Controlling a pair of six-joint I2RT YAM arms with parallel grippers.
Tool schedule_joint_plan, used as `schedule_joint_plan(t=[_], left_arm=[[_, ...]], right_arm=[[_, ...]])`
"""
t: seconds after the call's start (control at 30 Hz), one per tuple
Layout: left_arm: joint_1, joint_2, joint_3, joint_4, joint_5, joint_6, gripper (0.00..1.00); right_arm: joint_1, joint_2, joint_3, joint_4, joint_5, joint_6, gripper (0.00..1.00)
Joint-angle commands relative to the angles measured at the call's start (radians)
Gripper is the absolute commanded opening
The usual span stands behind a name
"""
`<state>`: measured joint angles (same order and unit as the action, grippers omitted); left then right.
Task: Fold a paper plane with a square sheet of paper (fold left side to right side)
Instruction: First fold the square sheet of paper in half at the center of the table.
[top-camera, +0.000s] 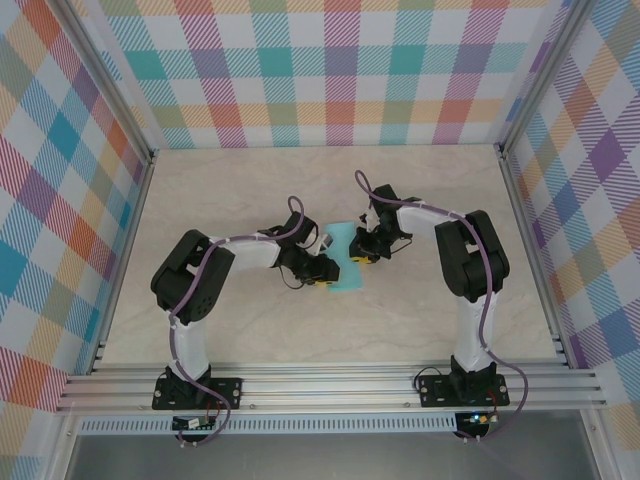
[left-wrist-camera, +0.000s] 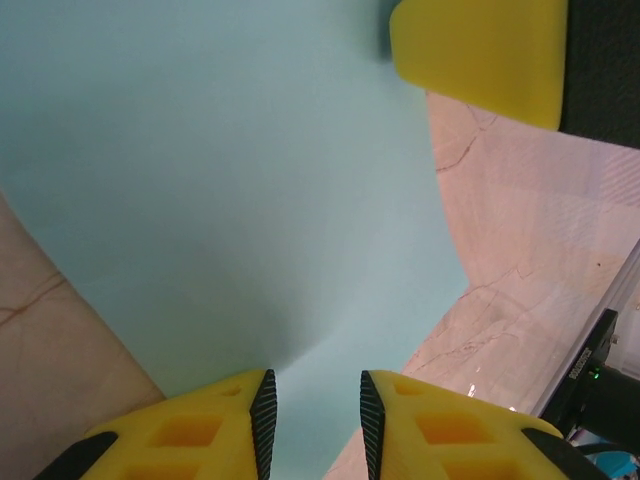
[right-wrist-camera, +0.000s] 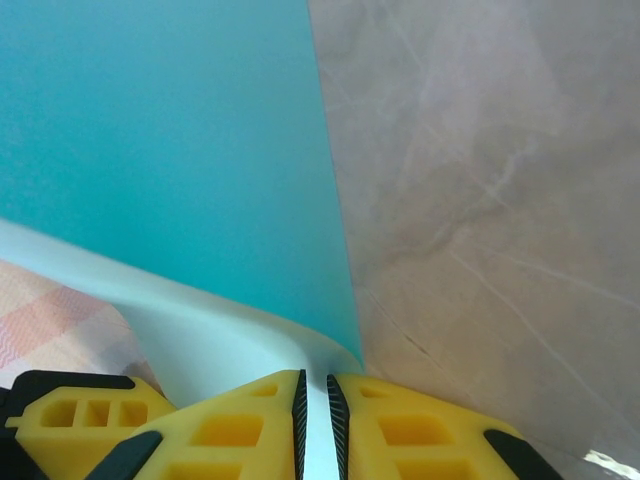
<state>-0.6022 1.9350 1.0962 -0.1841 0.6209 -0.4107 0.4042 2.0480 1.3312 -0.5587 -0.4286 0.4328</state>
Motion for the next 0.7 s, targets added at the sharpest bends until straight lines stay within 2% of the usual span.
schedule_joint_plan(t=[0.0, 0.2, 0.67], left_arm=[[-0.025, -0.023, -0.034, -0.084, 0.024, 0.052, 0.30], [-0.036, -0.044, -0.073, -0.138, 0.028, 0.073, 0.30], [-0.056, -0.118, -0.115, -0.114, 0.077, 0.076, 0.31]], right_arm=[[0.008, 0.066, -0.017, -0.047, 0.077, -0.008, 0.17], [0.008, 0.066, -0.023, -0.046, 0.078, -0.007, 0.17], [0.008, 0.069, -0.026, -0.040, 0.073, -0.008, 0.17]])
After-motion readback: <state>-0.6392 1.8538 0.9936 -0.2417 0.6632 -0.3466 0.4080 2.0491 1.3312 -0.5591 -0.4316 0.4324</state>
